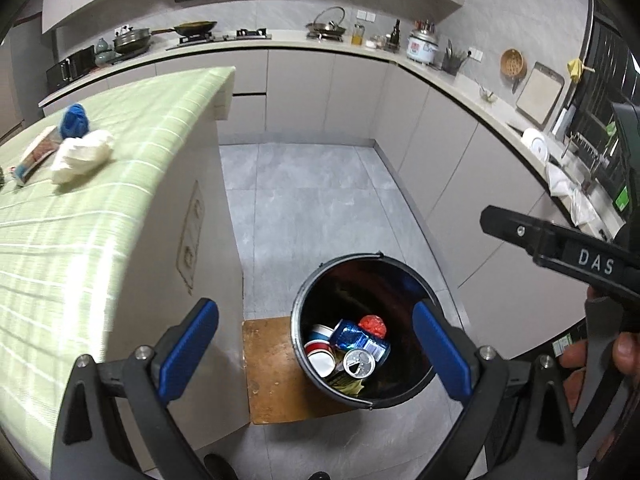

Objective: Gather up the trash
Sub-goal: 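Move both tools back over the island toward the carton and tissue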

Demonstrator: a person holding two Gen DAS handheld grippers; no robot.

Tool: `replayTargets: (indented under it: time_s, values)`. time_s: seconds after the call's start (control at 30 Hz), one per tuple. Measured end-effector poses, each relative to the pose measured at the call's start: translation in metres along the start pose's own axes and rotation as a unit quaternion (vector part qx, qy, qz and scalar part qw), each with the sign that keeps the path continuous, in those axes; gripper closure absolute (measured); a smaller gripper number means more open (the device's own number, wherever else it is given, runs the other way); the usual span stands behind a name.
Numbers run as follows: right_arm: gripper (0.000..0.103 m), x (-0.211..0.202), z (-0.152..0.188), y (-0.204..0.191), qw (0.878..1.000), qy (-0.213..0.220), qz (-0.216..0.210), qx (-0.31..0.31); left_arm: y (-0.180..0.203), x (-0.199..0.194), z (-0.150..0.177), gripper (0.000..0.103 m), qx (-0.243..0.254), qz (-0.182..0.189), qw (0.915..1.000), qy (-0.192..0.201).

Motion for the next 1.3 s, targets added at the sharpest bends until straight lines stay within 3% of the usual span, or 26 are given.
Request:
replayTargets:
  time_s: [0.33, 0.83, 1.1, 1.3]
  values:
    - [0.000, -0.028, -0.012, -0.056, 0.999, 0.031, -0.034, -0.028, -0.047, -0.051, 0.001, 0.004, -0.032, -0.024, 0.9983, 0.042]
    - [0.000, -0.050, -0.023, -0.212, 0.989, 0.037, -0.092, -0.112, -0.196, -0.133, 0.010, 0.004, -0.114, -0.113, 0.9821, 0.099]
    - [0.000, -0.040, -0.028, -0.279, 0.986, 0.029, -0.098, -0.135, -0.260, -0.147, 0.004, 0.004, -0.120, -0.140, 0.9772, 0.104]
    - [0.000, -0.019, -0.027, -0.327, 0.985, 0.009, -0.099, -0.143, -0.294, -0.140, -0.007, 0.004, -0.111, -0.138, 0.9797, 0.094]
Point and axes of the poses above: each gripper's, at about its wrist camera, not at the fingertips, and x roughly the way its jaws point, y to its right, z to its underside, the point moved 1 cm from there along x, roughly the way its jaws point, and after that the axes turned 10 degrees about z, right-handed, at the moved point
